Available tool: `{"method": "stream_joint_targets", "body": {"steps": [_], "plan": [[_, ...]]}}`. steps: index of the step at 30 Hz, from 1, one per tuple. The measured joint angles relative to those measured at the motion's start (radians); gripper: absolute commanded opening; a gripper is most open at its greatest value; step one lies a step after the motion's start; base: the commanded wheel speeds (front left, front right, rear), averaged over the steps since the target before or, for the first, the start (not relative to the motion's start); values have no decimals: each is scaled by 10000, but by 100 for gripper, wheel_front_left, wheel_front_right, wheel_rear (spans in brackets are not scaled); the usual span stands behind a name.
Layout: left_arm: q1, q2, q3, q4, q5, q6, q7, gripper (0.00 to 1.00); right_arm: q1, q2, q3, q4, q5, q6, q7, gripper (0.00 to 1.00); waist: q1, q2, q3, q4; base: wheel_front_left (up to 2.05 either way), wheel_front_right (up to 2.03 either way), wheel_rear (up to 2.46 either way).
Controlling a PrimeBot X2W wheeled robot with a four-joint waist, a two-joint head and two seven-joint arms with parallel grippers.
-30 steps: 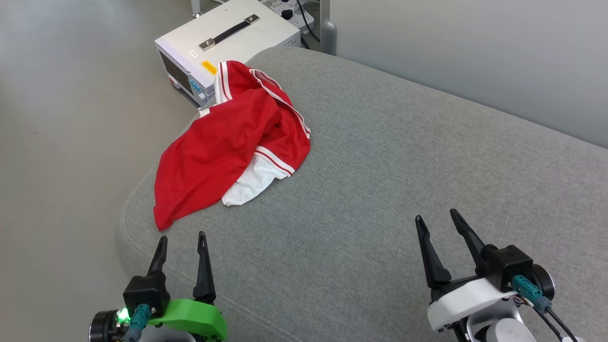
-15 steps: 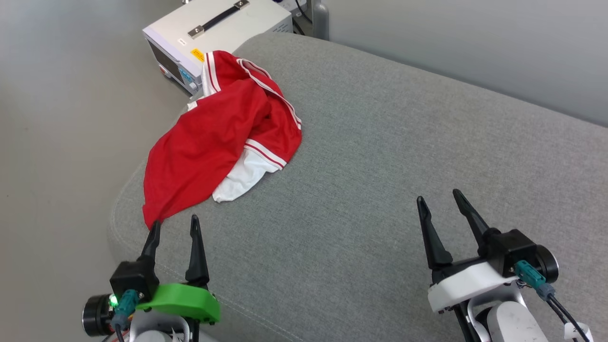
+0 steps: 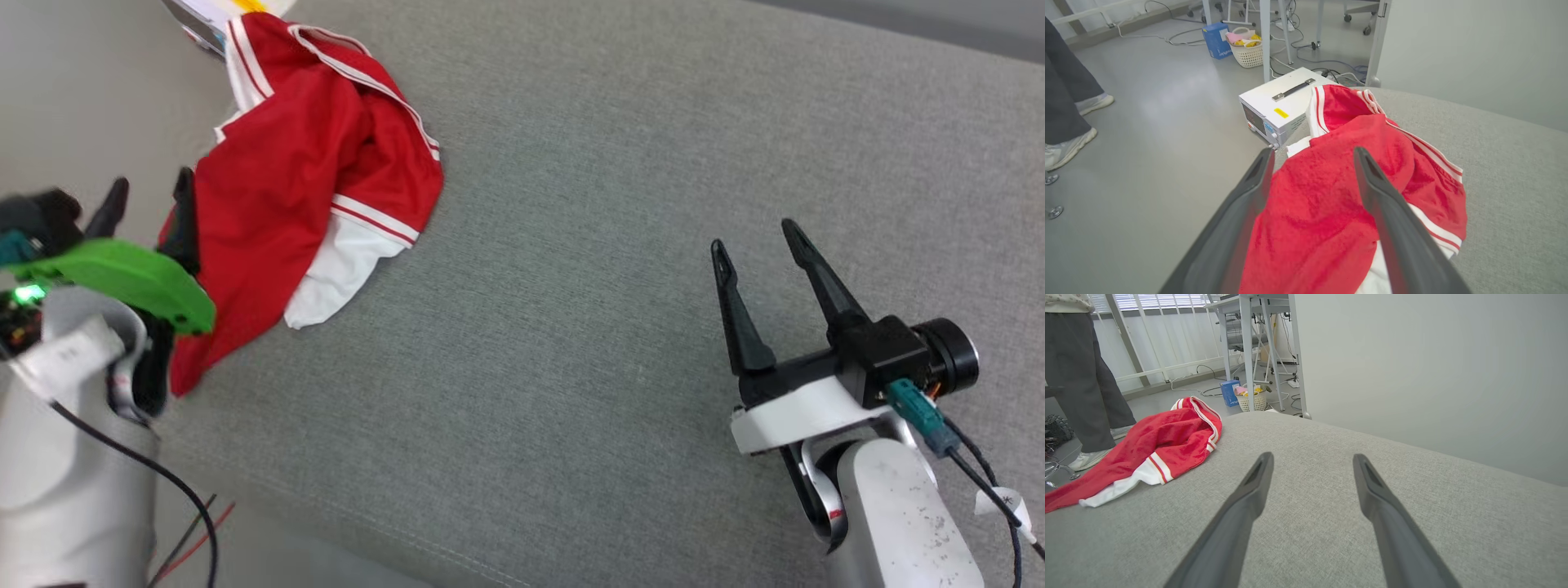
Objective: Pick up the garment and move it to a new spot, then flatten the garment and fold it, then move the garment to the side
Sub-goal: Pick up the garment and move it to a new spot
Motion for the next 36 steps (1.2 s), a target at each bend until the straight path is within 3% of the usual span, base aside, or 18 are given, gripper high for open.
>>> {"method": "stream_joint_targets", "body": {"steps": [11,18,26,27,28,36], "plan": [[-2447,2499,-1971,10,-4178,-36,5183,100,-678,-90,215,-462,-12,0,0,100,1,0,1543,-1123,0,0,0],[-2813,3097,-2159,995,-4890,-36,6552,100,-817,-113,658,-754,-12,2,0,100,1,1,2181,-1997,0,0,0],[-3220,3415,-2236,2100,-4922,-36,6813,100,-807,-144,673,-980,-29,2,0,100,-1,1,2661,-2711,0,0,0],[-3287,3442,-2240,2180,-4924,-36,6830,41,-801,-157,665,-997,-36,0,0,100,-2,1,2711,-2761,0,0,0],[-3338,3459,-2245,2234,-4951,-36,6869,0,-786,-171,654,-1005,-54,2,0,100,-2,1,2751,-2801,0,0,0],[-3307,3492,-2847,2050,-5024,-36,5787,0,-583,-194,646,-926,-105,2,0,100,-1,1,2528,-2720,0,0,0]]}}
